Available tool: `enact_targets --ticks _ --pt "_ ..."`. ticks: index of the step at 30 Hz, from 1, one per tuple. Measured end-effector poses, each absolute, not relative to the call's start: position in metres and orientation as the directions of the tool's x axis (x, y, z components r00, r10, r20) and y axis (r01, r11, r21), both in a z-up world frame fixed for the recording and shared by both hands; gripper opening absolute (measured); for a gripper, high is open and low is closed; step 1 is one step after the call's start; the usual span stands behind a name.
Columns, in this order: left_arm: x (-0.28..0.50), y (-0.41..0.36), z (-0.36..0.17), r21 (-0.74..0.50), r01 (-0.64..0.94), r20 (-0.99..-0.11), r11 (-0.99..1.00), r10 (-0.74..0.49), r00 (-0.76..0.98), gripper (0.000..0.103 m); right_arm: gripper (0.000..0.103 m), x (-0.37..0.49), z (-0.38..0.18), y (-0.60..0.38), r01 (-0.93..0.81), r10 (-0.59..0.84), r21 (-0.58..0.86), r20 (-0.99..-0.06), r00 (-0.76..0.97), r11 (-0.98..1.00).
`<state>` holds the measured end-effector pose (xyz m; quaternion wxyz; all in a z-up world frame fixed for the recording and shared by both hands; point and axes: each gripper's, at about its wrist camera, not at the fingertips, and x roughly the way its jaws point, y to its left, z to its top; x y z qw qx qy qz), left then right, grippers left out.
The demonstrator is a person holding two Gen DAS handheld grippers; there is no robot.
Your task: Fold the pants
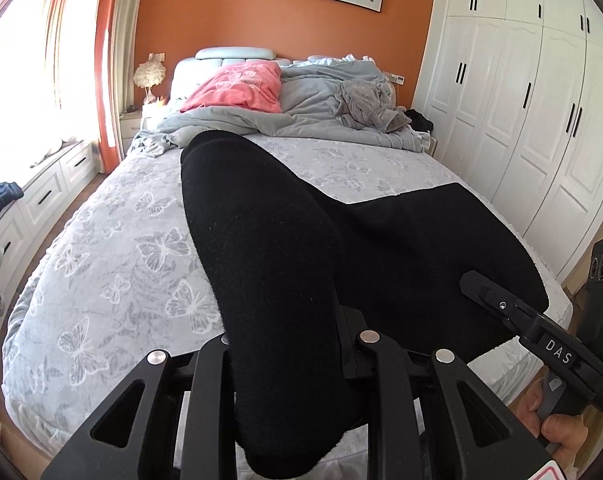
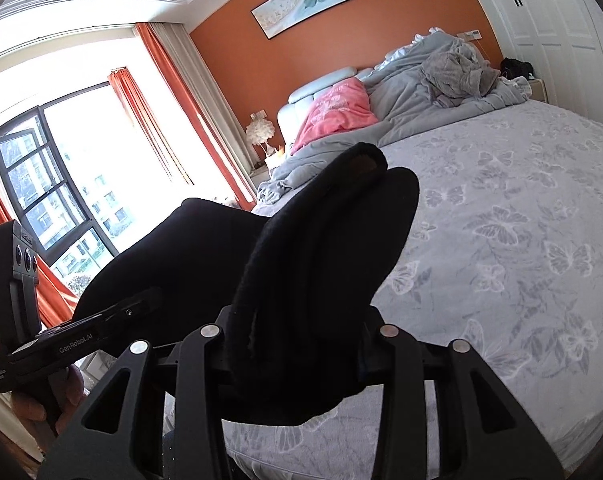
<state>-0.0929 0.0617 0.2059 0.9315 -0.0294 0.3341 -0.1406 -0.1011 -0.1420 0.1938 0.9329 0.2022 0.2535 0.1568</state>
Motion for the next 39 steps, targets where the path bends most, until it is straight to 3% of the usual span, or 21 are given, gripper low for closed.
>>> enact_targets --ticks 21,30,39 --pt "0.077 0.052 0.224 -0.082 0.243 -0.511 0.966 -0.251 0.822 0.02 0.036 0.072 0.21 -0.155 -0.253 0.394 0.422 -0.291 0.872 0.871" --pt "0.162 0.052 0.187 -0.066 0.222 -0.539 0.973 -0.222 0.812 0.021 0.037 0.155 0.169 -0.161 -0.236 0.399 0.444 -0.319 0.86 0.864" --pt "0.232 0.068 0.12 -0.13 0.213 -0.587 0.968 -0.249 0.77 0.023 0.041 0.217 0.082 -0.169 -0.16 0.406 0.518 -0.405 0.82 0.84"
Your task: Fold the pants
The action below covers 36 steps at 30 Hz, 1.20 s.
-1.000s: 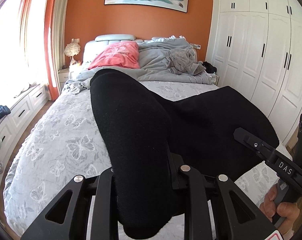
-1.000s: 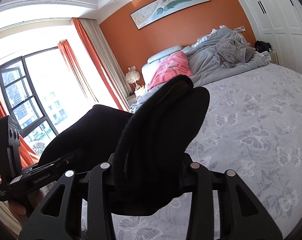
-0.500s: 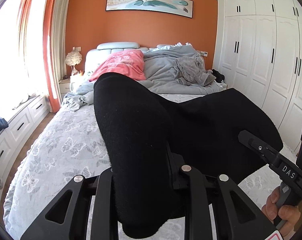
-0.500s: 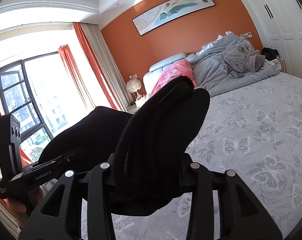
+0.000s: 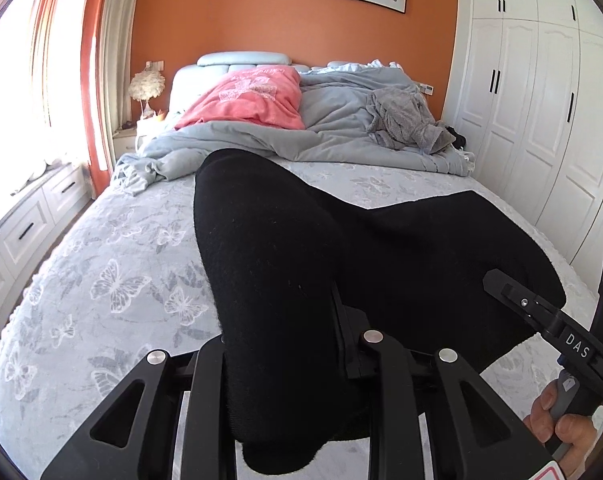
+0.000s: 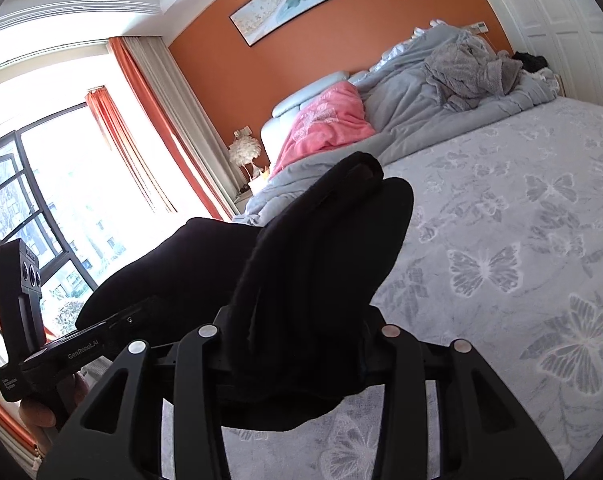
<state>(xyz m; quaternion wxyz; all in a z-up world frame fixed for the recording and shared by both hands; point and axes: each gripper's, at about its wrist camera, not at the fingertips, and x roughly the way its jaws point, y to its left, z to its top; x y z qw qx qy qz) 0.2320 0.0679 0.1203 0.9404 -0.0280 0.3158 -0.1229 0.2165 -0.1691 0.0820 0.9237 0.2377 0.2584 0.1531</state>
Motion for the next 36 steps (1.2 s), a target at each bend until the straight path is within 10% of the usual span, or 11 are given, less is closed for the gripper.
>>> enact_targets --ticks 3,7,9,13,15,20,21,22,25,32,36 --pt "0.258 0.084 0.062 -0.224 0.184 -0.654 0.957 -0.287 0.7 0.04 0.065 0.236 0.013 -0.188 -0.022 0.337 0.497 -0.553 0.762 0.867" --pt "0.259 0.125 -0.033 -0.243 0.036 -0.803 0.969 -0.222 0.554 0.044 0.069 0.216 -0.038 -0.245 0.188 0.227 0.508 -0.646 0.728 0.841" --pt "0.245 0.15 -0.037 -0.344 0.019 -0.757 0.939 -0.29 0.586 0.045 0.07 0.212 -0.032 -0.256 0.184 0.256 0.55 -0.626 0.737 0.815" --pt "0.238 0.164 -0.007 -0.361 -0.002 -0.674 0.933 -0.259 0.692 0.087 0.092 0.227 -0.012 -0.229 0.089 0.33 0.574 -0.583 0.742 0.814" --pt "0.248 0.161 -0.007 -0.381 0.001 -0.671 0.924 -0.278 0.687 0.091 0.093 0.242 -0.015 -0.207 0.075 0.321 0.522 -0.626 0.711 0.85" --pt "0.279 0.147 -0.061 -0.504 -0.079 -0.766 0.86 -0.403 0.501 0.089 0.093 0.259 -0.056 -0.178 0.087 0.318 0.469 -0.712 0.626 0.879" --pt "0.274 0.143 -0.055 -0.485 -0.068 -0.752 0.872 -0.376 0.542 0.077 0.062 0.259 -0.053 -0.172 0.038 0.355 0.474 -0.708 0.611 0.88" --pt "0.273 0.135 -0.05 -0.492 -0.011 -0.737 0.87 -0.41 0.537 0.043 0.042 0.257 -0.047 -0.172 0.043 0.384 0.509 -0.7 0.603 0.86" --pt "0.266 0.131 -0.022 -0.473 0.022 -0.731 0.881 -0.407 0.547 0.022 0.035 0.242 -0.011 -0.177 0.004 0.462 0.592 -0.634 0.621 0.806" --pt "0.214 0.134 -0.007 -0.41 0.075 -0.803 0.909 -0.399 0.443 0.037 0.06 0.186 -0.022 -0.184 0.02 0.275 0.333 -0.808 0.521 0.943" --pt "0.179 0.131 -0.016 -0.301 0.036 -0.818 0.953 -0.277 0.504 0.046 0.064 0.151 0.023 -0.192 -0.006 0.252 0.334 -0.701 0.667 0.943"
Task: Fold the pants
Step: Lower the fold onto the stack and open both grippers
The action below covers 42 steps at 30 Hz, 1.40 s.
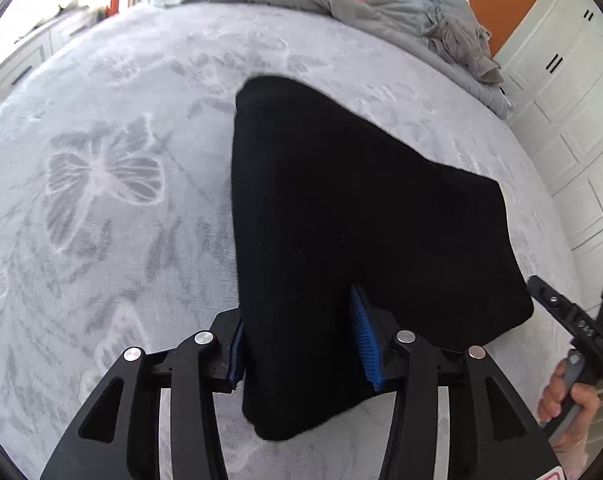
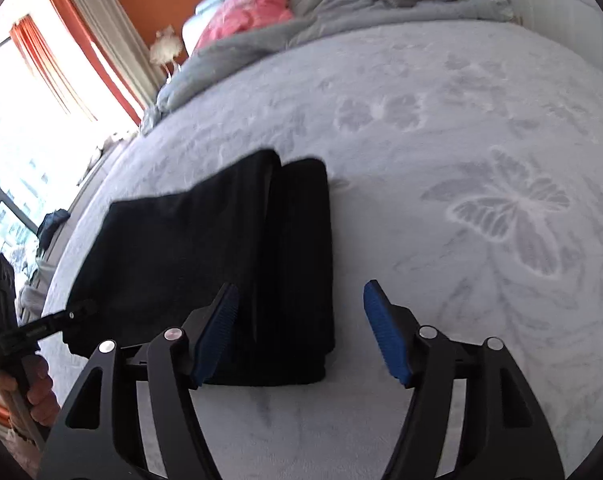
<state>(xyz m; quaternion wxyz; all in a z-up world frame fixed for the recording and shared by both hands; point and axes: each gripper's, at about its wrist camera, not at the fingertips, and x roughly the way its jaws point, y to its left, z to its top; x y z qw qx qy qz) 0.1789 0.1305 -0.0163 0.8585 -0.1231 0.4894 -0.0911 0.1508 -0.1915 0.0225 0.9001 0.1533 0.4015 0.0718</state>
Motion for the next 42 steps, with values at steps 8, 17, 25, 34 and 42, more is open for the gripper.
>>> enact_targets --ticks 8,17,25,34,42 --pt "0.144 0.099 0.044 -0.099 0.024 -0.735 0.995 -0.09 0.672 0.068 0.048 0.209 -0.025 -0.148 -0.081 0.319 0.326 -0.795 0.516 0.942" --pt "0.167 0.066 0.027 -0.08 0.083 -0.784 0.993 -0.114 0.61 0.068 0.02 0.202 -0.007 -0.153 -0.101 0.205 0.18 -0.8 0.563 0.979" --pt "0.171 0.064 0.014 -0.065 0.063 -0.798 0.996 -0.09 0.596 0.068 0.027 0.171 0.029 -0.162 -0.124 0.305 0.301 -0.689 0.658 0.946" --pt "0.168 0.085 0.002 -0.073 0.008 -0.809 0.997 -0.064 0.585 0.071 0.027 0.15 0.03 -0.162 -0.079 0.246 0.261 -0.701 0.669 0.962" --pt "0.175 0.121 -0.039 -0.168 -0.062 -0.855 0.984 -0.114 0.506 0.079 0.03 0.138 0.017 -0.178 -0.004 0.224 0.287 -0.739 0.635 0.958"
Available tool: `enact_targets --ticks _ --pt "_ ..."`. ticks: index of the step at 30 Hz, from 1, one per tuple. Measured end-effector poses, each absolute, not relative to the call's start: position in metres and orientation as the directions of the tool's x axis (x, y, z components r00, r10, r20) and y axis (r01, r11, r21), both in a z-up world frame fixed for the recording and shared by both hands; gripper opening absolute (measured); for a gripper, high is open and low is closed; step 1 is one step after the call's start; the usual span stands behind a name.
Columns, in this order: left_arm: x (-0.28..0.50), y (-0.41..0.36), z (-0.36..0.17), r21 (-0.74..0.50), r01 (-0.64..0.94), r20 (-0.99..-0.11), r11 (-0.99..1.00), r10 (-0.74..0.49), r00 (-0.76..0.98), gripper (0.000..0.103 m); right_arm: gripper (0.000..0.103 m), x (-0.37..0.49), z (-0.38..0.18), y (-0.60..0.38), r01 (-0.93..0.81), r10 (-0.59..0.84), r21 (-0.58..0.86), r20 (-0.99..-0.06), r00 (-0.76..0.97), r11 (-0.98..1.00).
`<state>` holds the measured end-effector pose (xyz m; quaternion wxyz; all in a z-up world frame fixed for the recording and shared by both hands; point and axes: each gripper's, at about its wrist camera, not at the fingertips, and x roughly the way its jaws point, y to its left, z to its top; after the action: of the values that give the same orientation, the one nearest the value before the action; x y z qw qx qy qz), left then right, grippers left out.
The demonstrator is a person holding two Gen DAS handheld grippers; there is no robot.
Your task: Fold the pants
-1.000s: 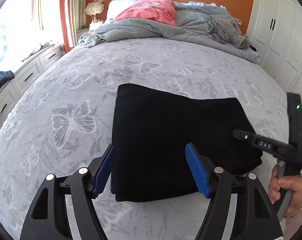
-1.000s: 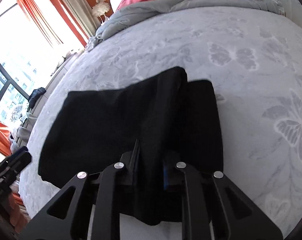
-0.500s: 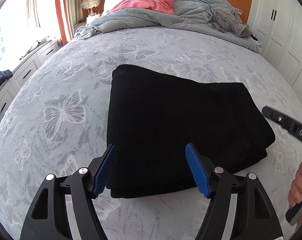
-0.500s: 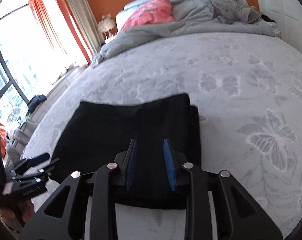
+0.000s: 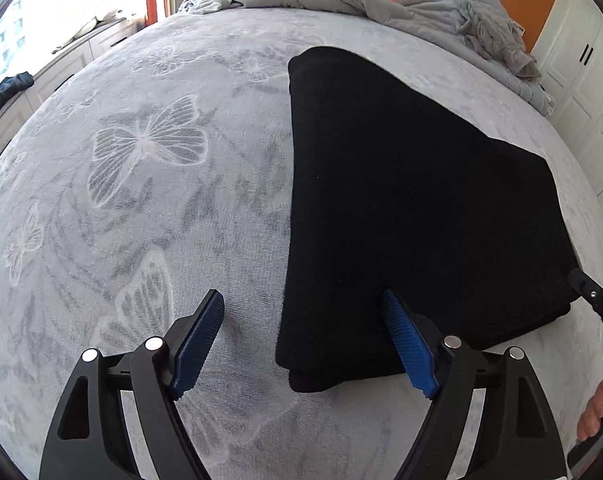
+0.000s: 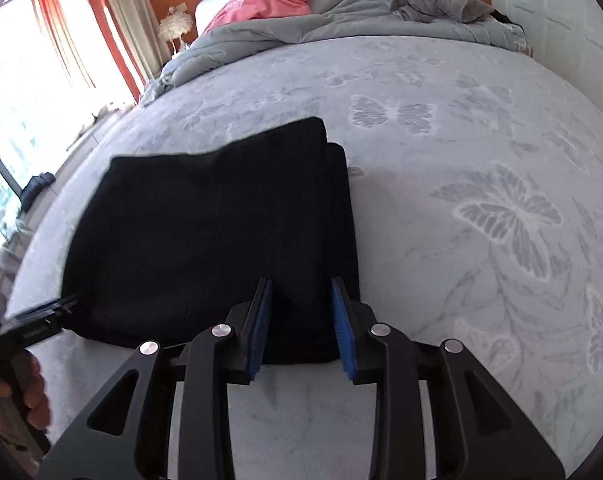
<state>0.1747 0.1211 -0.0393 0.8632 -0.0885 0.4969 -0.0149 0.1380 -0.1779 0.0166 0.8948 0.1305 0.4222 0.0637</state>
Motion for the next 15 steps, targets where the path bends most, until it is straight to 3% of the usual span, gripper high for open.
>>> enact_targets --ticks 4,5,7,11,15 --pt "0.134 0.117 -0.001 -0.156 -0.021 -0.798 0.987 -0.114 0.592 0.077 0.032 0.087 0.04 -0.172 0.01 0.111 0.169 -0.69 0.715 0.986" --pt "0.12 0.115 0.01 -0.146 0.002 -0.775 0.989 -0.115 0.621 0.077 0.036 0.072 0.041 -0.168 0.009 0.098 0.152 -0.682 0.724 0.988" --pt "0.089 0.112 0.028 -0.143 0.028 -0.733 0.989 -0.125 0.668 0.084 0.068 0.047 0.039 -0.162 0.01 0.098 0.159 -0.654 0.75 0.987" --pt "0.036 0.111 0.036 -0.166 0.041 -0.659 0.985 -0.142 0.738 0.087 0.079 0.007 0.024 -0.143 0.027 0.053 0.118 -0.629 0.776 0.993" --pt "0.008 0.108 0.007 -0.15 0.045 -0.663 0.988 -0.134 0.737 0.089 0.087 -0.002 0.005 -0.132 0.055 0.045 0.13 -0.659 0.751 0.99"
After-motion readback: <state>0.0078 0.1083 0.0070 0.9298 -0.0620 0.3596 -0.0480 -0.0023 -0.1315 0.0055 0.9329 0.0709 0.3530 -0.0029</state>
